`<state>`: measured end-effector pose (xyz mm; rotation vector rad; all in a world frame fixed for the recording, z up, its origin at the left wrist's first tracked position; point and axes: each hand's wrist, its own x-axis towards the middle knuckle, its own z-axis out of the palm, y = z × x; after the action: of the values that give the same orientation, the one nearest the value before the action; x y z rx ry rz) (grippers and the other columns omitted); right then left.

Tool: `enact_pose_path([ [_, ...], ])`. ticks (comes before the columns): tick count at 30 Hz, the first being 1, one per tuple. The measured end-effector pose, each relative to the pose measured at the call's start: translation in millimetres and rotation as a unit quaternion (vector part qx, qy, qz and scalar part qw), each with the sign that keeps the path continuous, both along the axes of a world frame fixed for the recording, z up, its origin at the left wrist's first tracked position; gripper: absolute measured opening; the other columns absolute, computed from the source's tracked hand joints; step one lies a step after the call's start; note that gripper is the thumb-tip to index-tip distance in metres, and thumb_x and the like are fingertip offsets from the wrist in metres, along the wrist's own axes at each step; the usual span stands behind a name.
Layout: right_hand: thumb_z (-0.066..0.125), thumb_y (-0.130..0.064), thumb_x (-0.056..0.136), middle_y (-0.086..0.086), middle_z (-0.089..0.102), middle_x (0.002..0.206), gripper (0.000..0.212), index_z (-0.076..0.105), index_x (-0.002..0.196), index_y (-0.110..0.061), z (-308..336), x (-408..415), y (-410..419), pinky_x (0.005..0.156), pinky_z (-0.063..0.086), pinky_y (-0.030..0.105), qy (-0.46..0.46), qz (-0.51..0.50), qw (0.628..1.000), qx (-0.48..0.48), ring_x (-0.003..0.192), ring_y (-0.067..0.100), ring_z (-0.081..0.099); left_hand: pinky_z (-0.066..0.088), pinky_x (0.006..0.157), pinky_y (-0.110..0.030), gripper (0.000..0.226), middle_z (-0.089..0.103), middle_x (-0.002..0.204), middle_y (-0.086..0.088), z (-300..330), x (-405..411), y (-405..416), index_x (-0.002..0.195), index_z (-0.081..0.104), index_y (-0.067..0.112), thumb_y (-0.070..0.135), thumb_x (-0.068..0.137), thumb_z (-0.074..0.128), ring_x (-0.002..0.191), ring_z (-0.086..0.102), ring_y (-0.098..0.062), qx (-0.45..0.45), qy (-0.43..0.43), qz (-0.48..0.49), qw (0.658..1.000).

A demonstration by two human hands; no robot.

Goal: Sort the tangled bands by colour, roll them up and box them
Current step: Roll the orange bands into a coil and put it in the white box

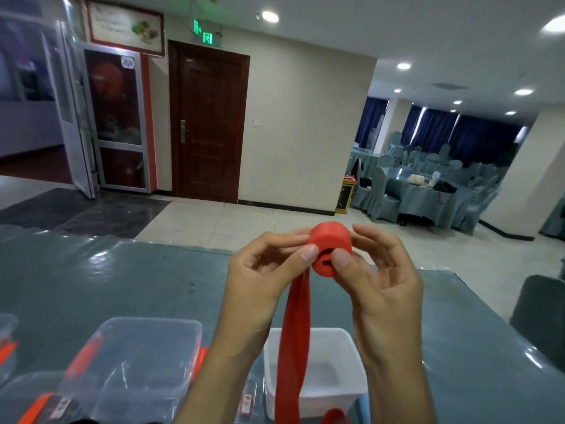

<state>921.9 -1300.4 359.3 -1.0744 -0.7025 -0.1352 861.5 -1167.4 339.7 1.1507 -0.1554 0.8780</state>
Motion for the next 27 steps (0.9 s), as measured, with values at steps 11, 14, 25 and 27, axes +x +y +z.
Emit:
enact_pose_path([
  [11,0.098,-0.054,0.057,0.01,0.077,0.105,0.05,0.069,0.086,-0.026,-3.5,-0.6,4.0,0.079,0.064,0.04,0.057,0.017,0.998,-0.002,0.101,0.029,0.076,0.056,0.093,-0.018,0.036,0.079,0.117,0.002,8.3,-10.4,-7.3,0.125,0.071,0.027,0.026,0.091,0.082,0.114,0.074,-0.015,0.049,0.006,0.047,0.998],
  [14,0.095,-0.052,0.065,0.009,0.076,0.108,0.058,0.072,0.114,-0.029,-7.9,-0.9,-1.0,0.078,0.064,0.039,0.045,0.033,0.998,-0.02,0.099,0.028,0.077,0.06,0.089,-0.023,0.042,0.079,0.112,-0.007,3.4,-11.1,-4.2,0.12,0.067,0.025,0.029,0.083,0.086,0.107,0.077,-0.023,0.035,0.022,0.039,0.998],
  [25,0.093,-0.052,0.068,0.005,0.077,0.115,0.053,0.073,0.114,-0.034,-6.2,7.6,-21.5,0.075,0.063,0.03,-0.005,-0.027,0.998,-0.05,0.105,0.024,0.077,0.058,0.09,-0.021,0.048,0.08,0.115,0.0,-1.9,-3.4,4.7,0.119,0.075,0.026,0.032,0.074,0.092,0.111,0.075,-0.015,0.1,0.121,-0.066,0.985],
  [27,0.092,-0.053,0.07,0.004,0.076,0.116,0.052,0.073,0.115,-0.035,-7.8,5.4,-17.5,0.075,0.064,0.032,0.006,-0.025,0.999,-0.028,0.105,0.025,0.077,0.057,0.089,-0.021,0.044,0.08,0.112,0.0,-2.6,-1.3,1.6,0.114,0.079,0.026,0.038,0.074,0.09,0.108,0.075,-0.013,0.099,0.131,-0.06,0.985],
])
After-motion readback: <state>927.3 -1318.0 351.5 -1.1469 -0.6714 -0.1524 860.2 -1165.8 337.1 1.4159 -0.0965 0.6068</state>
